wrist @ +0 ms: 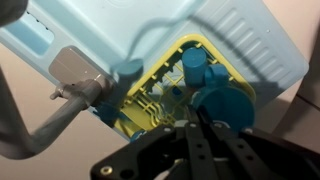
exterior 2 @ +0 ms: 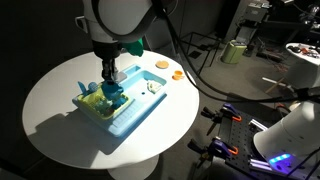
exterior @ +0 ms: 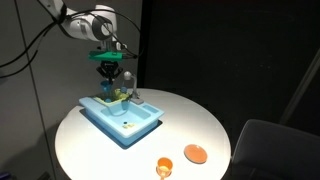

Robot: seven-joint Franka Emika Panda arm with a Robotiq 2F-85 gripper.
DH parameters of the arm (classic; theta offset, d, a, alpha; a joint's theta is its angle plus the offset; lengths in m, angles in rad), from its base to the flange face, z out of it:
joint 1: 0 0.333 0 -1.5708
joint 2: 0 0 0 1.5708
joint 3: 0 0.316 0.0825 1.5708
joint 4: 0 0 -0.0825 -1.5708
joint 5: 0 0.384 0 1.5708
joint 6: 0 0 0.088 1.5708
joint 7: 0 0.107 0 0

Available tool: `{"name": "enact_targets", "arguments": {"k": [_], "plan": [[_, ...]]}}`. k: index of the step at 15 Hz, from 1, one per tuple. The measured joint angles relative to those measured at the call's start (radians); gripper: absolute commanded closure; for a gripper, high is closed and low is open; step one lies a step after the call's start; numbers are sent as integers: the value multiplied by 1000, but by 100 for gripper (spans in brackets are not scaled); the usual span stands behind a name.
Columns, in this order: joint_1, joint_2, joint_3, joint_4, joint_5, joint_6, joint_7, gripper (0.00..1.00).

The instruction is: Put the blue cup in the sink

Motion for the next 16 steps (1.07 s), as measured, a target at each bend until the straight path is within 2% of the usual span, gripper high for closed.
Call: {"name": "enact_targets", "arguments": {"k": [1, 3, 4, 5, 6, 11, 14, 16], "plan": [[0, 0, 0, 0, 0, 0, 0, 99], [0, 0, 0, -1, 0, 0, 0, 99], [0, 1, 0, -2, 0, 0, 0, 70], [0, 1, 0, -3, 0, 0, 0, 69], [0, 2, 0, -3, 0, 0, 0, 63], [0, 6, 0, -4, 0, 0, 0, 22], [0, 6, 0, -4, 0, 0, 0, 1], [0, 5, 3, -6, 0, 0, 0, 0]]}}
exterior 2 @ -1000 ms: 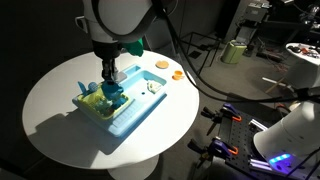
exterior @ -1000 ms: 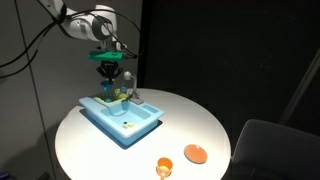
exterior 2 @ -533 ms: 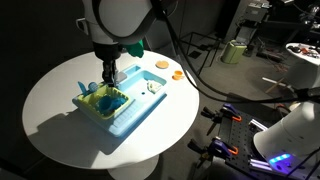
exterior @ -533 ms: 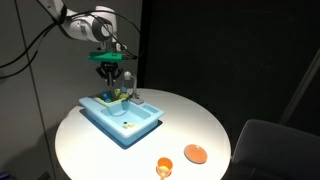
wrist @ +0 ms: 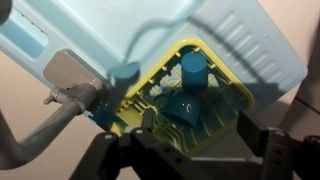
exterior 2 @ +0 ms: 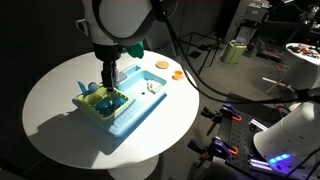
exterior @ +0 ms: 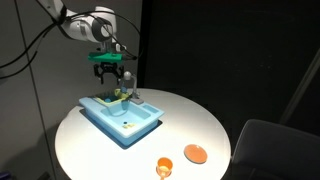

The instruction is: Put the blue cup in the sink

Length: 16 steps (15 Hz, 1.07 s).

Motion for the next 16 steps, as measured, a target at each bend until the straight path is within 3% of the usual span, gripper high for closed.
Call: {"name": "enact_targets", "arguments": {"k": [6, 16], "plan": [[2, -27, 25, -27, 0, 0, -5, 0], [23, -172, 44, -190, 20, -1, 26, 0]]}}
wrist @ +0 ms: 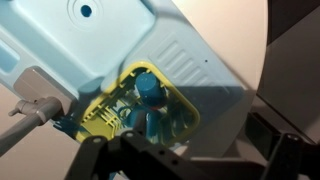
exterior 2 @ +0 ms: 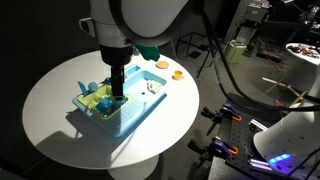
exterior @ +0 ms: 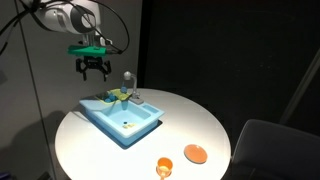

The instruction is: Put the blue cup in the sink

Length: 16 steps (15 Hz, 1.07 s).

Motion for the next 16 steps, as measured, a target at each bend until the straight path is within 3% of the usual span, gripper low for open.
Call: {"name": "enact_targets", "arguments": {"k": [9, 16], "plan": [[36, -126, 5, -169, 34, -3, 188, 0], [36, -260, 0, -284, 130, -43, 300, 0]]}}
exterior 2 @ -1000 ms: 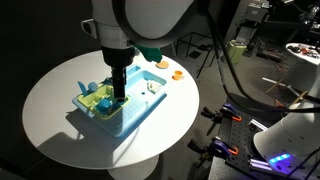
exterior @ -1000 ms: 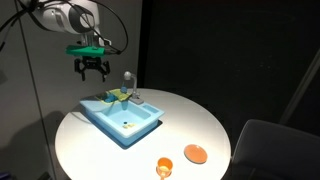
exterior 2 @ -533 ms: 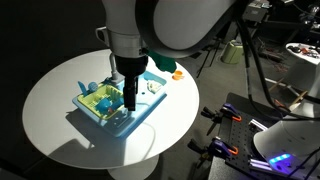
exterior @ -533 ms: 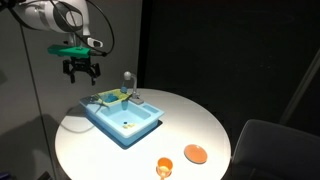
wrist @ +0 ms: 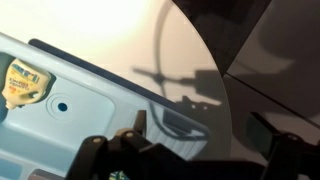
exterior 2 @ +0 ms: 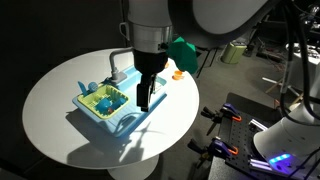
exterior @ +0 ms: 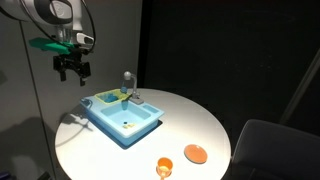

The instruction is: Put the blue cup in the sink

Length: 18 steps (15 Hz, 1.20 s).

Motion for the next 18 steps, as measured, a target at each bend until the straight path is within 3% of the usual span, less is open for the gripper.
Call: {"name": "enact_targets", "arguments": {"k": [10, 18], "plan": [[-51, -190, -70, -160, 73, -46, 55, 0], [-58, -164, -68, -148, 49, -46, 67, 0]]}}
